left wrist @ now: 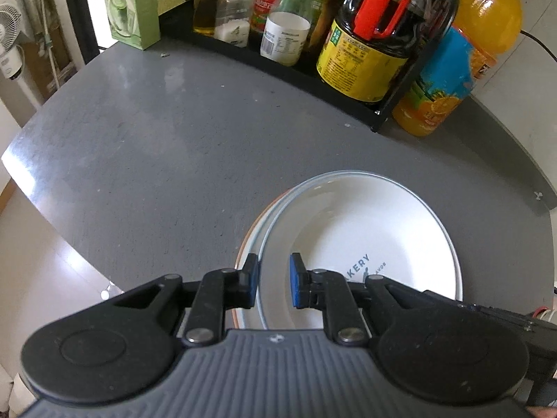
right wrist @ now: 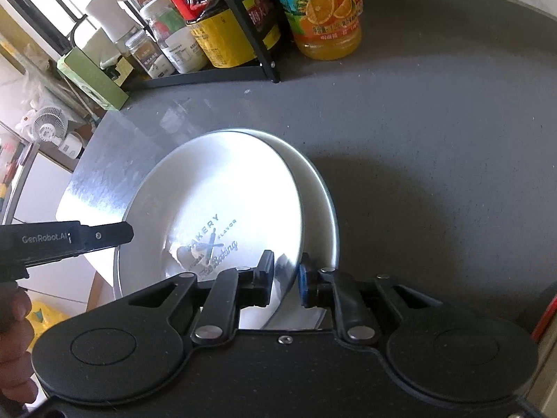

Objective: Organize plates and bowls
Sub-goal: 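Open both tools to release the 'Bakery' plate and withdraw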

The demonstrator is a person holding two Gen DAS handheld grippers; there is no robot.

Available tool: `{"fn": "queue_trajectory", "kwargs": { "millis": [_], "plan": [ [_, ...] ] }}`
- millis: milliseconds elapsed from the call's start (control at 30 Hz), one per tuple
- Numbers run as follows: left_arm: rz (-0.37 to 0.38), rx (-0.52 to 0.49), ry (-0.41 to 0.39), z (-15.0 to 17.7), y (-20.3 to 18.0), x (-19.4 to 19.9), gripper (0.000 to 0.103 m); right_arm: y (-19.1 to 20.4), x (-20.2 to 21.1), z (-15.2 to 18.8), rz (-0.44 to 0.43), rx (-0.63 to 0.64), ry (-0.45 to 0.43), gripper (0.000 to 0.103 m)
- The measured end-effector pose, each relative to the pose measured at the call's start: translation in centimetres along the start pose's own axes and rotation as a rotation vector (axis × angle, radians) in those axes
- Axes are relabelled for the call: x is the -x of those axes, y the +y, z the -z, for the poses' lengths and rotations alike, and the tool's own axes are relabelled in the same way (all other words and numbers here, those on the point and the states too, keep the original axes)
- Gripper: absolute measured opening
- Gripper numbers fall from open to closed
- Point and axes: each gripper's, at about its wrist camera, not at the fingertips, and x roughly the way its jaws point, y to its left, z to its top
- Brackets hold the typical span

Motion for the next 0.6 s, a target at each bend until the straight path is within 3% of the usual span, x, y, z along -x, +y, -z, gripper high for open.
{"fn": "queue_trajectory", "kwargs": {
  "millis": [100, 433, 600],
  "plan": [
    [0.017, 0.017, 0.007, -0.2, 0.3, -0.2, 0.015, 0.2, 0.5, 0.3, -0.016, 0.006, 0.011, 0.029],
    [-0.011, -0.010, -0.008, -0.2, -0.2, -0.3, 0.015, -3.0, 1.5, 0.5, -0.154, -0.214, 0.085, 0.029],
    [-0.018, -0.012, -0.015, -0.2, -0.4, -0.5, 0.015, -3.5, 2.2, 0.7, -0.175, -0.224, 0.083, 0.026]
  ]
}}
